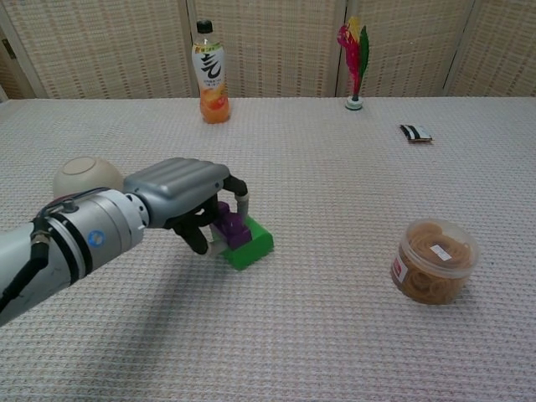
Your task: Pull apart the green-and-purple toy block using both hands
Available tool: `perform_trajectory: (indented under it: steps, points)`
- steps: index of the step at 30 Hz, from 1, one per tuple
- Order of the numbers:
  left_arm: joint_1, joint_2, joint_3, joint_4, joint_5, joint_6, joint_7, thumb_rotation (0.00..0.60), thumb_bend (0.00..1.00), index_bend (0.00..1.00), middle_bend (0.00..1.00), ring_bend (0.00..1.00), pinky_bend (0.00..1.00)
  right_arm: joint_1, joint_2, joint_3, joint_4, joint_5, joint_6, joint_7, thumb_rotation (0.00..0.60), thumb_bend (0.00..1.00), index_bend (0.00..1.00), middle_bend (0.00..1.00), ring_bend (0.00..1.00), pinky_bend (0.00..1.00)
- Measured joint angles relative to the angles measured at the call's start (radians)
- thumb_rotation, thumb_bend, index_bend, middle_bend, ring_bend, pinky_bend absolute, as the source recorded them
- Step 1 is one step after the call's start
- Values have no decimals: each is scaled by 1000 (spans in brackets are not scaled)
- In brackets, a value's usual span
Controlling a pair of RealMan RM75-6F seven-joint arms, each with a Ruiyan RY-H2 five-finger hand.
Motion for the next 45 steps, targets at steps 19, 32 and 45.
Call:
perform_trajectory:
  steps: [19,32,45]
  points:
    - [23,18,39,17,93,48,-39,600,404,725,1000,1000,1000,8,-6,-7,-10,-14,-7,-17,600,239,0,0,0,0]
    - [65,38,57,-6,227,136,-97,600,440,760,1000,1000,1000,11,-17,-14,15,-60,18,28,600,240,0,0,0,0]
    - [131,186,52,-305,294,236,-58,600,448,760,1000,1000,1000,209,-64,-40,54,-204,-121,496,600,239,0,0,0,0]
